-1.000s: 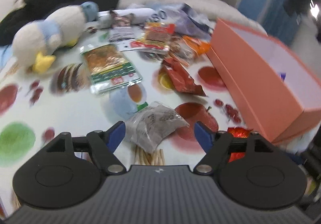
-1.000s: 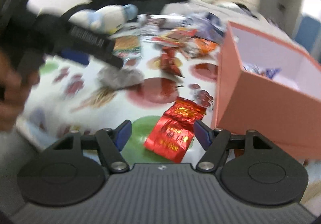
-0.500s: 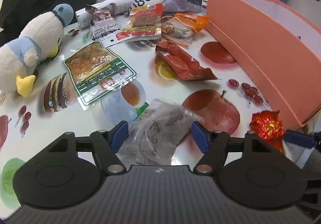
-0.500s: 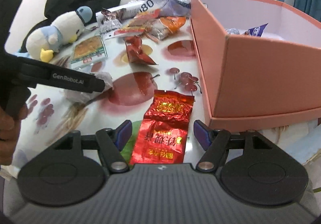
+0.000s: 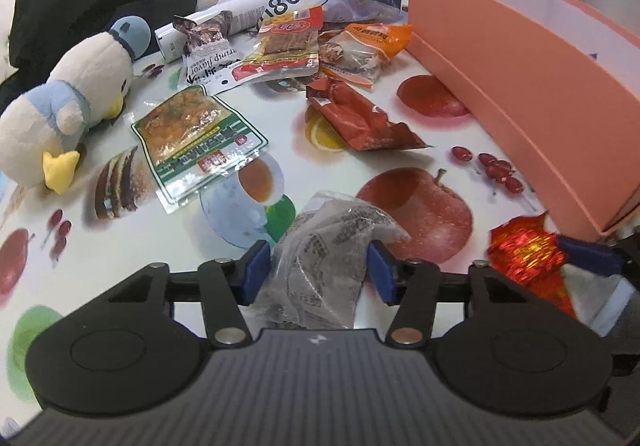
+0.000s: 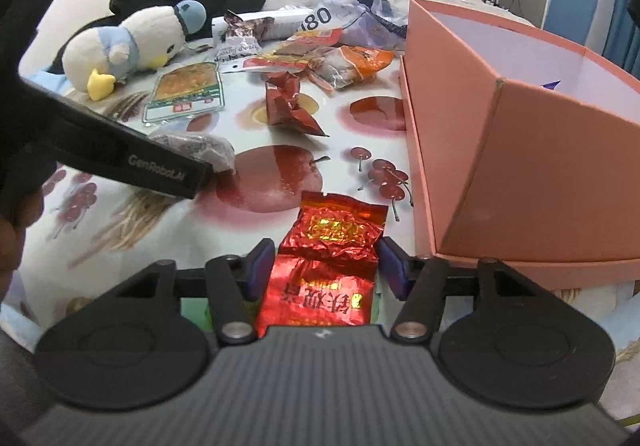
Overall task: Organize snacks
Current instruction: 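Lift and carry the red candy packet and clear bag over the pink box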
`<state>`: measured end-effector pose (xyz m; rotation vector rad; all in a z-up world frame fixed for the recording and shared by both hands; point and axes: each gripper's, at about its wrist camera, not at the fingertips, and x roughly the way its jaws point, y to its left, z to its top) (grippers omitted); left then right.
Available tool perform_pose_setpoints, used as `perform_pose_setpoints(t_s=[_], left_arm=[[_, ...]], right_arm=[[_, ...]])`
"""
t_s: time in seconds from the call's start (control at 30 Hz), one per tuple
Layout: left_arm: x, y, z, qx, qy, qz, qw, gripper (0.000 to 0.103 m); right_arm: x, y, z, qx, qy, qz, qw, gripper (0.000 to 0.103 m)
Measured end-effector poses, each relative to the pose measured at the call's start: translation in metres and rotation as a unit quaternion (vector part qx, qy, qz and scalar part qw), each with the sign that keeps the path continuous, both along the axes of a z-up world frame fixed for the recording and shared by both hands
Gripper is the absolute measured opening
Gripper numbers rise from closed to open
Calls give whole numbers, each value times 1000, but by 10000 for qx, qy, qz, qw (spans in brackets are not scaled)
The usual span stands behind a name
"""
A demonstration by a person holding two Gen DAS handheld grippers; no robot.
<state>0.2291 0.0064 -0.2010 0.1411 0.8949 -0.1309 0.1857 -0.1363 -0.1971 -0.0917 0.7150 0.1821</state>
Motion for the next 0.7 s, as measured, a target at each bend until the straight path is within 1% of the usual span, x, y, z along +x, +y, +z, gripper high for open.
perform_pose_setpoints(t_s=[0.2, 0.3, 0.37, 0.47, 0.63, 0.7], left_arm=[[-14, 4, 6, -62, 40, 271, 9996, 52], [-25, 11, 10, -259, 24, 565, 9981, 51], [-32, 17, 10, -426, 24, 774, 9961, 51], [-45, 21, 15, -567, -13, 1062, 9927, 51], [-61, 26, 22, -855, -68, 1449, 9857, 47], [-66, 28, 23, -987, -60, 1568, 9827, 44]], right_arm=[[-10, 1, 2, -50, -18, 417, 9991, 58], [-13, -3, 6, -6, -16, 509, 9987, 58], [-16, -6, 10, 27, -48, 525, 9986, 58], [-21, -11, 16, 71, -22, 593, 9982, 58], [-30, -18, 24, 146, -21, 664, 9977, 57], [-33, -20, 28, 184, -33, 682, 9975, 57]])
